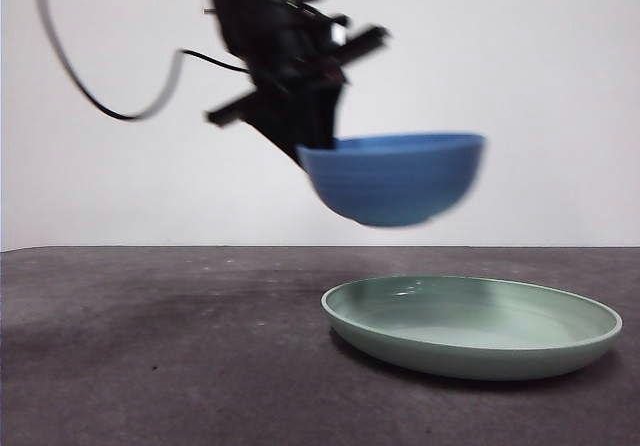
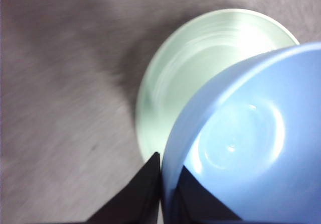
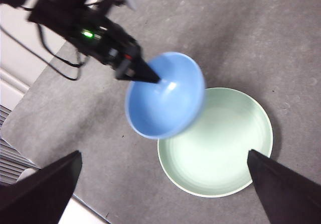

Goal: Pick up the blue bowl, put it on the green plate, put it on desk

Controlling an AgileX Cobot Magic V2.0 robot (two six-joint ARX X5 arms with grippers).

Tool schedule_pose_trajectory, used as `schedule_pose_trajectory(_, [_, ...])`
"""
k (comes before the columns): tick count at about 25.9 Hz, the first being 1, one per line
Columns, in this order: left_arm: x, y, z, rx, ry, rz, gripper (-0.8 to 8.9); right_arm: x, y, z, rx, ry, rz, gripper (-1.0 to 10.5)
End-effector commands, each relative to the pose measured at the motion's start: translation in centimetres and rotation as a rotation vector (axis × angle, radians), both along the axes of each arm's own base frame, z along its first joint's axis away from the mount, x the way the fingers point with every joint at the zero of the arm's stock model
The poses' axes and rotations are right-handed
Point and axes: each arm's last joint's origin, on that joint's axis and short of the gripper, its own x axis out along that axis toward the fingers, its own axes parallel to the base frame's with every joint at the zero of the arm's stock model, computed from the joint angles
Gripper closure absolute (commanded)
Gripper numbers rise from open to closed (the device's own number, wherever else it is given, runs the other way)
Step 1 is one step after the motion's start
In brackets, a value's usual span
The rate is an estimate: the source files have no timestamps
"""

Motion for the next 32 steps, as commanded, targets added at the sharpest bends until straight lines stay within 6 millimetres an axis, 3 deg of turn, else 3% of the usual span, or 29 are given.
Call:
schedule_pose_trajectory(1, [0.5, -2.7, -0.7, 0.016, 0.001, -0.03, 8.04, 0.0, 0.0, 0.5, -0.006, -0.03, 0.005, 3.6])
schedule_pose_trajectory(5, [0.9, -5.2, -2.2, 0.057, 0.009, -0.061, 8.04, 0.0, 0.0, 0.5, -0.006, -0.03, 0.005, 3.6])
schedule_pose_trajectory(10, [1.0, -6.8, -4.8, 0.097, 0.05, -0.087, 8.04, 0.0, 0.0, 0.5, -0.005, -0.029, 0.004, 3.6])
schedule_pose_trajectory(15, [1.3, -7.3, -7.1, 0.133, 0.086, -0.09, 8.04, 0.0, 0.0, 0.5, -0.005, -0.029, 0.004, 3.6])
schedule_pose_trajectory(20, [1.4, -7.4, -7.3, 0.134, 0.088, -0.091, 8.01, 0.0, 0.0, 0.5, -0.004, -0.029, 0.004, 3.6])
schedule_pose_trajectory(23, [1.4, -7.3, -7.2, 0.133, 0.087, -0.088, 6.52, 0.0, 0.0, 0.5, -0.004, -0.029, 0.004, 3.6])
schedule_pose_trajectory(26, [1.5, -7.5, -6.4, 0.118, 0.073, -0.086, 3.3, 0.0, 0.0, 0.5, -0.004, -0.028, 0.004, 3.6])
schedule_pose_trajectory(27, [1.5, -7.5, -6.0, 0.115, 0.069, -0.086, 2.68, 0.0, 0.0, 0.5, -0.004, -0.028, 0.004, 3.6])
schedule_pose_trajectory(32, [0.8, -6.6, -0.5, 0.125, 0.055, -0.14, 2.41, 0.0, 0.0, 0.5, -0.004, -0.028, 0.004, 3.6])
